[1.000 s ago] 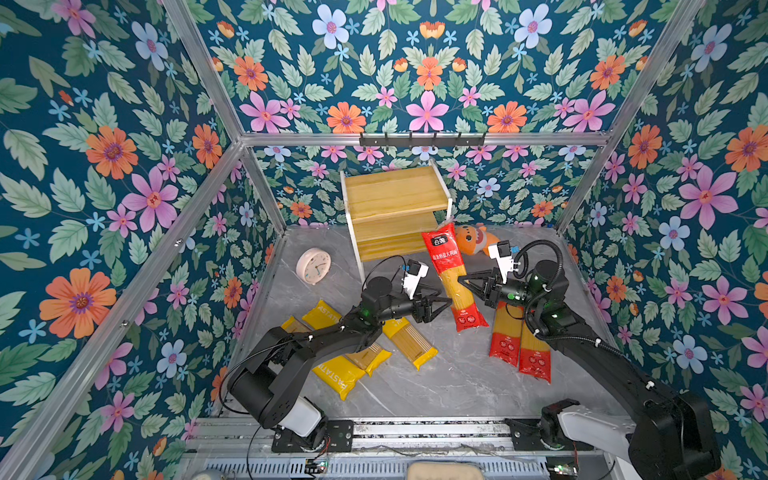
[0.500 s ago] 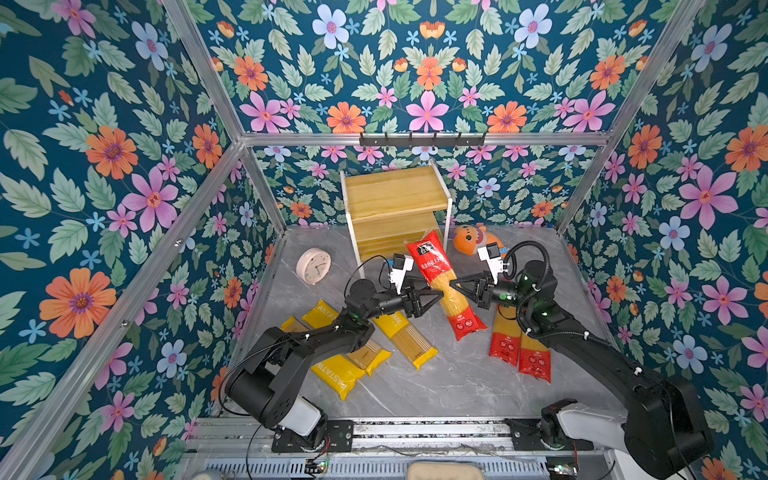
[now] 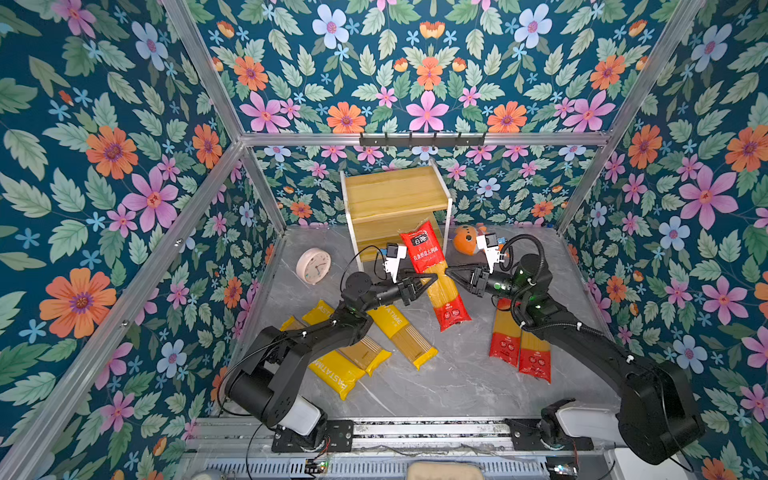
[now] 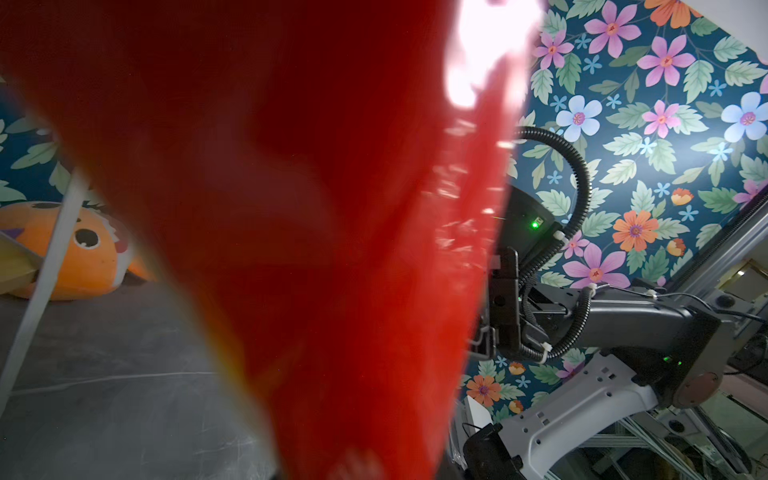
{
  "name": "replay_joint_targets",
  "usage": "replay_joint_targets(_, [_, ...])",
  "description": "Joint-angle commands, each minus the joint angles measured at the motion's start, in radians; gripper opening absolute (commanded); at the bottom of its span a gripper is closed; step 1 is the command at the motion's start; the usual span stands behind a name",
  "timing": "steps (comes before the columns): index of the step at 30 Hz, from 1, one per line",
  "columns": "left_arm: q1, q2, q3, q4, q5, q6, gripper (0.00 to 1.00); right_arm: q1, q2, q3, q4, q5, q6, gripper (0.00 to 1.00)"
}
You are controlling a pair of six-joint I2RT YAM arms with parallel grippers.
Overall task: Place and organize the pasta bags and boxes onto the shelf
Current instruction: 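Carry the red bag with both grippers onto the shelf's upper tier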
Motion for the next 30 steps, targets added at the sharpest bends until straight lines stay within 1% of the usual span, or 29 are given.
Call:
replay_joint_targets(1, [0.021, -0.039, 0.058, -0.181, -0.026, 0.041, 0.18, -0.002, -0.016, 0.022, -0.109, -0.034, -0.004, 0.42])
replay_joint_targets(3, [0.039, -0.056, 0.090, -0.253, -0.008, 0.047, 0.16, -0.023, -0.023, 0.024, -0.177, -0.029, -0.014, 0.47])
replay_joint_targets(6, [0.082, -0.084, 0.131, -0.311, 0.012, 0.002, 0.15, -0.069, -0.018, 0.037, -0.282, -0.051, -0.006, 0.55])
replay_joint_targets(10, [0.169, -0.109, 0.234, -0.429, 0.042, -0.046, 0.15, -0.074, 0.022, 0.105, -0.439, -0.158, -0.027, 0.66])
replay_joint_targets(12, [0.199, -0.104, 0.295, -0.480, 0.062, -0.063, 0.16, -0.059, 0.038, 0.125, -0.466, -0.190, -0.025, 0.71])
replay_joint_targets(14, [0.215, -0.097, 0.342, -0.517, 0.086, -0.066, 0.18, -0.050, 0.043, 0.144, -0.489, -0.187, -0.033, 0.73])
replay_joint_targets(16, [0.227, -0.091, 0.373, -0.538, 0.097, -0.066, 0.20, -0.040, 0.054, 0.157, -0.452, -0.184, -0.006, 0.74])
replay_joint_targets(20, [0.238, -0.068, 0.410, -0.529, 0.123, -0.099, 0.20, -0.002, 0.122, 0.180, -0.262, -0.199, 0.132, 0.73])
replay_joint_targets(21, [0.240, -0.063, 0.414, -0.516, 0.132, -0.115, 0.21, 0.008, 0.143, 0.192, -0.227, -0.196, 0.153, 0.73])
replay_joint_targets(24, [0.248, -0.051, 0.421, -0.472, 0.154, -0.164, 0.21, 0.016, 0.187, 0.227, -0.200, -0.181, 0.169, 0.72])
replay_joint_targets(26, [0.258, -0.046, 0.422, -0.453, 0.159, -0.187, 0.22, 0.016, 0.203, 0.232, -0.129, -0.195, 0.209, 0.67])
replay_joint_targets(30, [0.280, -0.027, 0.434, -0.444, 0.160, -0.206, 0.22, 0.017, 0.246, 0.237, 0.049, -0.233, 0.336, 0.49])
